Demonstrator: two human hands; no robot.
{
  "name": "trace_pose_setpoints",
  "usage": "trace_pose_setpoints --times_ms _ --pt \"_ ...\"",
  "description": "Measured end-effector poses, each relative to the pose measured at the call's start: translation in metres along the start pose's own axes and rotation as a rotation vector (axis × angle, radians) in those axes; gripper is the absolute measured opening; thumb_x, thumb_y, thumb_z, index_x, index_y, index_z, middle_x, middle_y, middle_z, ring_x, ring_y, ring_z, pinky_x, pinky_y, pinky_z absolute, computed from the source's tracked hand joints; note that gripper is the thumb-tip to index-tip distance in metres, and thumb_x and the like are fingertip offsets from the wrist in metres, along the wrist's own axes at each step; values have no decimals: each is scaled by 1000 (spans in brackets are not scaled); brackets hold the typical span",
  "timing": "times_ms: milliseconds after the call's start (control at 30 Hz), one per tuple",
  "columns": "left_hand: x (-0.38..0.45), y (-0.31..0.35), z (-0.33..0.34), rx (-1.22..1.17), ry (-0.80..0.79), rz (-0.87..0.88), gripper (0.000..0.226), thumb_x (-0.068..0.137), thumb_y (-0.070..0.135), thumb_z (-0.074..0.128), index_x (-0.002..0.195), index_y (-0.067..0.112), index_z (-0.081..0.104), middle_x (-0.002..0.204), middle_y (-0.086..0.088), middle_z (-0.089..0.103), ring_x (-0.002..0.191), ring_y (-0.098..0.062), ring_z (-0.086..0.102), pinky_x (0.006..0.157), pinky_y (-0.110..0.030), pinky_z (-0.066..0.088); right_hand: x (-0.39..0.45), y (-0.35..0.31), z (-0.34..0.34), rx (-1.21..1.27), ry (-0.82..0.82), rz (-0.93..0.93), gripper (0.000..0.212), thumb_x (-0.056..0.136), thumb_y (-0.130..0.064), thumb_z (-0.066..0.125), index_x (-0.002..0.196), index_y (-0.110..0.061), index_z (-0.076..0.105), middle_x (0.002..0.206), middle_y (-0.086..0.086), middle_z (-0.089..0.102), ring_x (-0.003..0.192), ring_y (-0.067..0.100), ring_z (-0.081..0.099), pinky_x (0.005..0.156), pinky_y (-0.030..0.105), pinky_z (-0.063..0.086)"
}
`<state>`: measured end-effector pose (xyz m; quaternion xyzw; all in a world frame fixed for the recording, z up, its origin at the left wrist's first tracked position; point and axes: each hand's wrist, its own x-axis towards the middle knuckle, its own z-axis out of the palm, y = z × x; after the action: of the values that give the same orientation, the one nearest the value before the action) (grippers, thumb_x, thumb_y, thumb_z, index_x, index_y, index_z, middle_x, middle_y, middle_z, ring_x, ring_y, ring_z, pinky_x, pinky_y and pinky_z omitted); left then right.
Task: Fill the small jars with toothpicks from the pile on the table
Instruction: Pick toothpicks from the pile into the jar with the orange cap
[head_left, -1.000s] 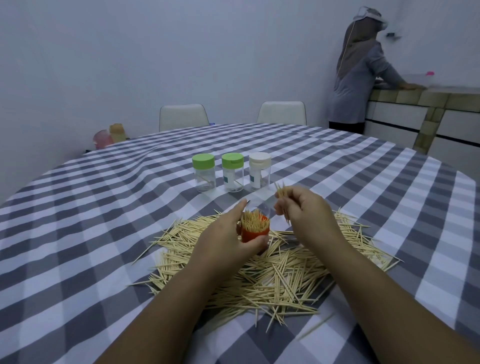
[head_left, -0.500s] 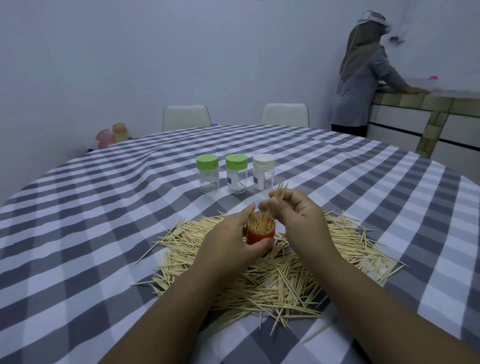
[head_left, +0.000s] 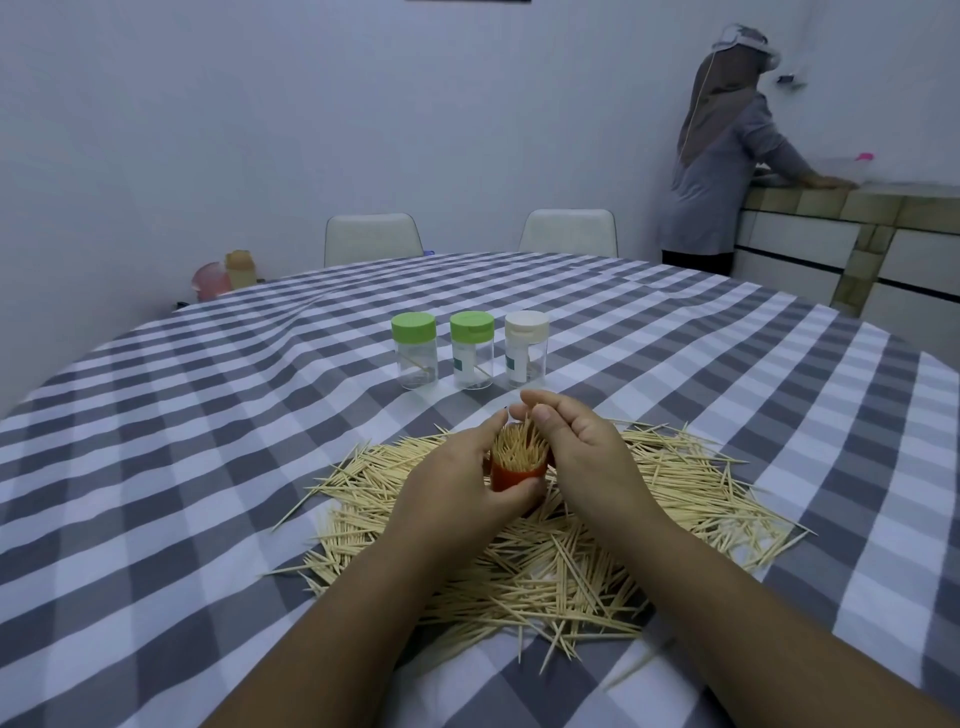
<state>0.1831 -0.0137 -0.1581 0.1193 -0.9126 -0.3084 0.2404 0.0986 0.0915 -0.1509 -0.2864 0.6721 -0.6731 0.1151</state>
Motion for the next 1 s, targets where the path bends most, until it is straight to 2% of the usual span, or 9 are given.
trace_pose_setpoints --times_ms 133,200,333,500,633,700,833,933,1000 --pt "1 -2 1 11 2 15 74 77 45 71 143 38 37 116 10 62 99 -4 57 87 -25 48 -1 -1 0 -18 -20 -32 23 101 -25 42 113 -37 57 116 -8 65 107 5 59 88 23 51" --pt "1 -3 2 5 0 12 73 78 44 70 142 40 37 112 12 62 97 -3 58 86 -26 49 -2 0 0 -69 -69 -53 28 100 -28 42 123 -36 55 125 -11 60 113 1 55 96 21 45" --pt "1 -3 2 -1 8 24 57 79 42 66 132 43 46 101 15 65 89 -2 59 81 -33 52 -3 4 0 -398 -154 -129 41 100 -34 40 140 -25 44 143 -10 45 132 3 38 112 26 28" --pt "2 -4 3 -14 4 15 58 78 44 63 134 40 46 105 15 65 92 -2 60 82 -32 53 -4 2 -1 -544 -120 -250 43 100 -34 39 143 -30 37 147 -15 38 133 -5 29 107 14 22" --pt "2 -3 2 -11 -2 18 54 79 38 64 130 41 47 102 14 64 89 -5 59 80 -36 53 -4 2 -2 -676 -201 -249 45 101 -34 37 144 -23 38 152 -12 32 138 -3 22 110 14 14" --pt "1 -2 1 -32 8 11 54 78 39 67 129 41 48 102 15 65 90 -3 60 82 -36 52 -5 -1 -3 -679 -215 -236 45 101 -38 33 143 -24 39 153 -12 30 140 1 21 111 20 16" --pt "1 -4 2 14 -2 -45 83 78 48 71 148 34 27 126 6 59 112 -9 56 93 -25 44 -3 -16 -17 -588 -167 -158 39 101 -31 38 138 -25 47 145 -7 43 130 5 37 99 21 29" --pt "1 -3 1 34 -18 -63 89 77 50 71 149 34 22 135 2 54 119 -11 52 94 -24 40 6 -20 -42 -817 -155 -47 46 97 -11 41 140 -27 45 145 -2 44 120 13 50 91 24 39" --pt "0 -2 0 44 -29 -68 89 77 52 70 150 35 20 137 1 52 120 -12 51 96 -27 41 9 -20 -54 -1087 -168 80 55 93 -7 41 143 -28 39 148 2 39 124 19 47 98 33 40"
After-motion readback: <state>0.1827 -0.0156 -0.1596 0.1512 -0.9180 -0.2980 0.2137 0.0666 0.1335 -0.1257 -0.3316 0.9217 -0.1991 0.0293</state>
